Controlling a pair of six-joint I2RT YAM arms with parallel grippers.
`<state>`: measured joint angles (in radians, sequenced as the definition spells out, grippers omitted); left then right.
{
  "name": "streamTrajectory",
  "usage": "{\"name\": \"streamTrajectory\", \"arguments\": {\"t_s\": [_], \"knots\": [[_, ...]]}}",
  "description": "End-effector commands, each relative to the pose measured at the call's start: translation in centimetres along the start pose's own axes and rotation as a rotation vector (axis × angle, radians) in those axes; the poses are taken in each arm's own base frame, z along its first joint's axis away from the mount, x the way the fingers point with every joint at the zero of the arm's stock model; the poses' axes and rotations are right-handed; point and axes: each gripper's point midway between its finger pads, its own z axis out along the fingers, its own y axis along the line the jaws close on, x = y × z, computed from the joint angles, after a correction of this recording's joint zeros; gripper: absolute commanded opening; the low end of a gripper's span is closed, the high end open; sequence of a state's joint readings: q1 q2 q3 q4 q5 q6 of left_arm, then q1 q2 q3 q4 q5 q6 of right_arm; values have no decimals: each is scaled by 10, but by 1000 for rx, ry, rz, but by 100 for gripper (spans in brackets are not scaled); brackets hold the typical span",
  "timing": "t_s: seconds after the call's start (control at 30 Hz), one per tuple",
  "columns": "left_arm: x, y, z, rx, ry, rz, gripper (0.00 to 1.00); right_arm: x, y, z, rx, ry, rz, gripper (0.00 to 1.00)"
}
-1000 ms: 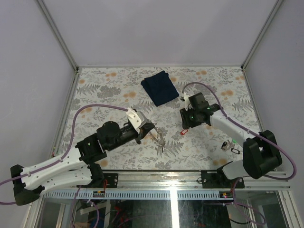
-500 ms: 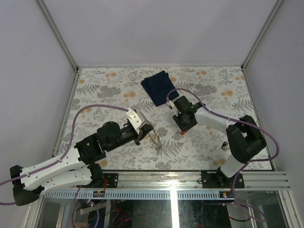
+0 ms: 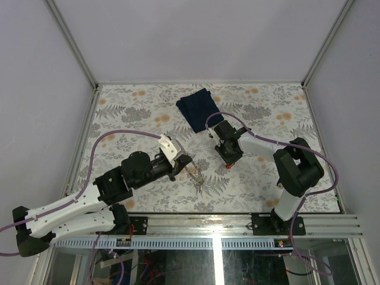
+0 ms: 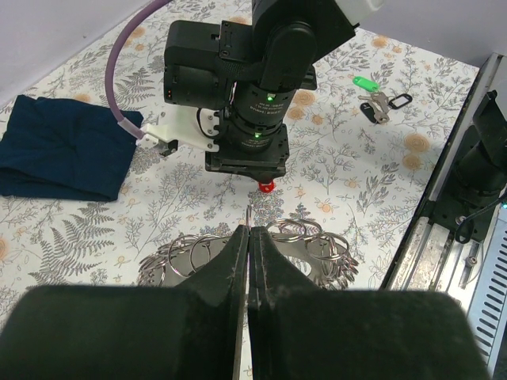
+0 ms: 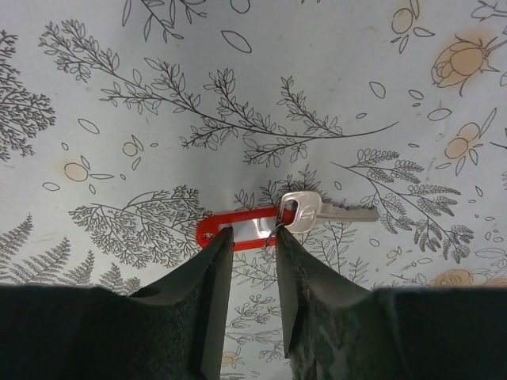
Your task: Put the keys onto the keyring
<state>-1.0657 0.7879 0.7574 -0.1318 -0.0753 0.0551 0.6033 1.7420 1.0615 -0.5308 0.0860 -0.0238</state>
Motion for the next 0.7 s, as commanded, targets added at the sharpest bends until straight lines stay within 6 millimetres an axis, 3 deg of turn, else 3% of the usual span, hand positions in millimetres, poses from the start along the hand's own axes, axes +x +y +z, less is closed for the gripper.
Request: {"name": "streamTrajectory", "arguments": {"t_s": [0.0,0.1,0.4,0.57,0.67], "knots": [[-40,2,-6,-8,-111,-17,0,-7,0,1,2,2,-14,33],[-41,2,-6,-8,-112,-17,0,-6,-1,1,9,5,-13,28],[-42,3,-8,-14,-111,-14,0,-9,-3,-4,21,-17,2,0],[-43,6,-8,-25,-113,-4,0,-21,-5,-30,23,-104,22,0],[-47,7,-9,-32,-120,9,0,-34,6,-61,-54,-214,13,0]]}}
